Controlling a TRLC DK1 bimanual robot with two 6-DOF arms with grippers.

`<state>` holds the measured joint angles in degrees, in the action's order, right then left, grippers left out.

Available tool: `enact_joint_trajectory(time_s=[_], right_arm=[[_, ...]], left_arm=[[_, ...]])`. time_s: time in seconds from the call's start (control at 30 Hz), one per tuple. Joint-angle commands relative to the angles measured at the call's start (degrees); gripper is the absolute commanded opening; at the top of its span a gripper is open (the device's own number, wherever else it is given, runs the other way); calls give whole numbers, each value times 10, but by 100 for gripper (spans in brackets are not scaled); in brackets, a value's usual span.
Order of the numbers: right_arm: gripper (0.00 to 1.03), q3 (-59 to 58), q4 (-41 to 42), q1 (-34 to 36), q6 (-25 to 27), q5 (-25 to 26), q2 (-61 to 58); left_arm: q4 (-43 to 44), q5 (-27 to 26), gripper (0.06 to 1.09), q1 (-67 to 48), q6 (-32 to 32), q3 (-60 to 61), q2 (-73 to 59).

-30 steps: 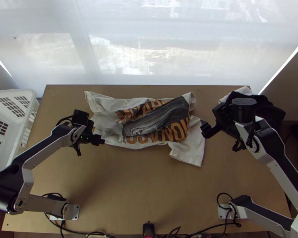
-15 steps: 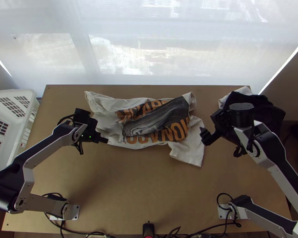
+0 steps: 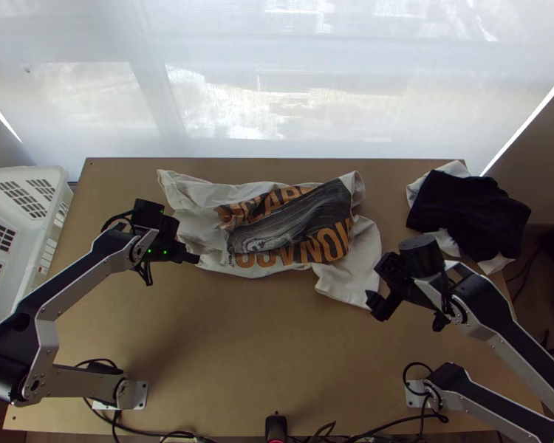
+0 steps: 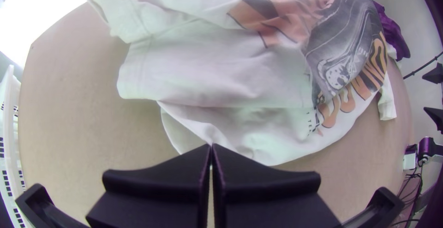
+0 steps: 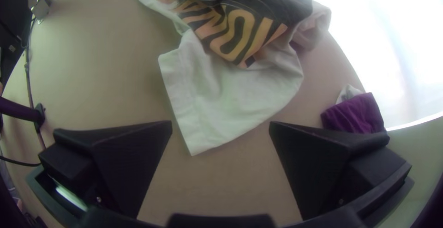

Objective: Fold the t-shirt

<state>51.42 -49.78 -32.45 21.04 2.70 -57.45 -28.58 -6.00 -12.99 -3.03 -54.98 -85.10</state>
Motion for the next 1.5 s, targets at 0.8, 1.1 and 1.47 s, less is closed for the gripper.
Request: enact_joint_trajectory(time_s=[0.8, 1.1, 1.47], right_arm=[[97, 11, 189, -143, 1, -4, -252], [96, -7, 219, -134, -14, -4, -282], [51, -18, 245, -99, 7, -11, -290]], left_arm=[[-47, 1, 9, 32, -3, -11, 47], [-47, 0, 9, 34, -2, -27, 34], [-53, 0, 9, 44, -4, -29, 41]])
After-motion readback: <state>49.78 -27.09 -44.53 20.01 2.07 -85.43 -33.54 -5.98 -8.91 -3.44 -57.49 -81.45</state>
